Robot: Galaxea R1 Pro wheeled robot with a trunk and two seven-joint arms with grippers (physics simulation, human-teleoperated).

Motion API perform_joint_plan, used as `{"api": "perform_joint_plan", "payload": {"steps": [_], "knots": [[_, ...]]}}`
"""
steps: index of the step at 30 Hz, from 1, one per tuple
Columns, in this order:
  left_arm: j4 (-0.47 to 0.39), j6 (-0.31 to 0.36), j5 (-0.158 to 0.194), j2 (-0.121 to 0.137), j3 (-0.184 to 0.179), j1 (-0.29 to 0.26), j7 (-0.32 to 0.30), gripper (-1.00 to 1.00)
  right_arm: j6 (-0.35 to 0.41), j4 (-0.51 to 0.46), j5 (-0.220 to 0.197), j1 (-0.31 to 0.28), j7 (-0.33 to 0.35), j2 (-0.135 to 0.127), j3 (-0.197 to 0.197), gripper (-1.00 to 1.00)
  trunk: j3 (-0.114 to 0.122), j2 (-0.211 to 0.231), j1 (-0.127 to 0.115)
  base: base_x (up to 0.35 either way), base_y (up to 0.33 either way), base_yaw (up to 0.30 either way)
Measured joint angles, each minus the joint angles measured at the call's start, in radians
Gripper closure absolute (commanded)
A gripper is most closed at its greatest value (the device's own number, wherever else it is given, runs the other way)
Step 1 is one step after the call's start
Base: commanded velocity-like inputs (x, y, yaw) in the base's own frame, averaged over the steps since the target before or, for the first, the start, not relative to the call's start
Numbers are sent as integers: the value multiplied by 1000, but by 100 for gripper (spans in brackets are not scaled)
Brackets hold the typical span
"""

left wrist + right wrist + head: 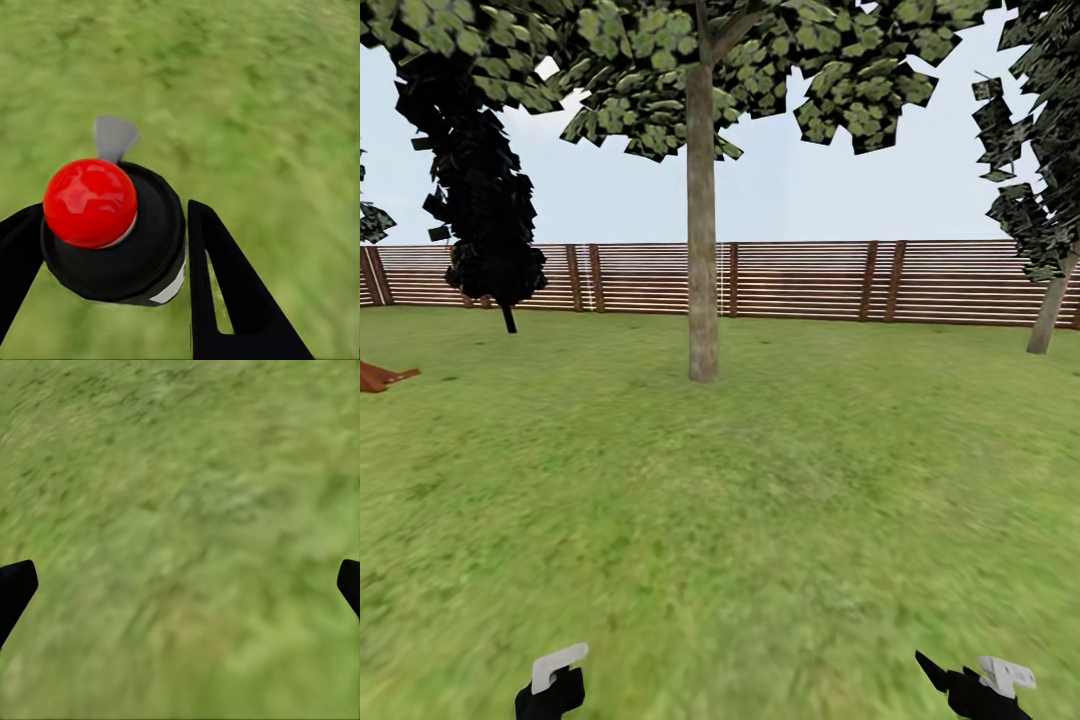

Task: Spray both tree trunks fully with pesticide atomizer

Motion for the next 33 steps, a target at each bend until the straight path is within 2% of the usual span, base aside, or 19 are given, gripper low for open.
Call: {"api": "perform_joint_plan", "payload": {"steps": [18, 33], "knots": [[0, 0, 0, 0, 0, 0, 0, 100, 0, 0, 0, 0, 0, 0, 0, -100, 0, 0, 0, 338, 0, 0], [0, 0, 0, 0, 0, 0, 0, 100, -1, 0, 1, 0, -2, 1, -1, -100, -9, 0, 0, 338, 0, 0]]}}
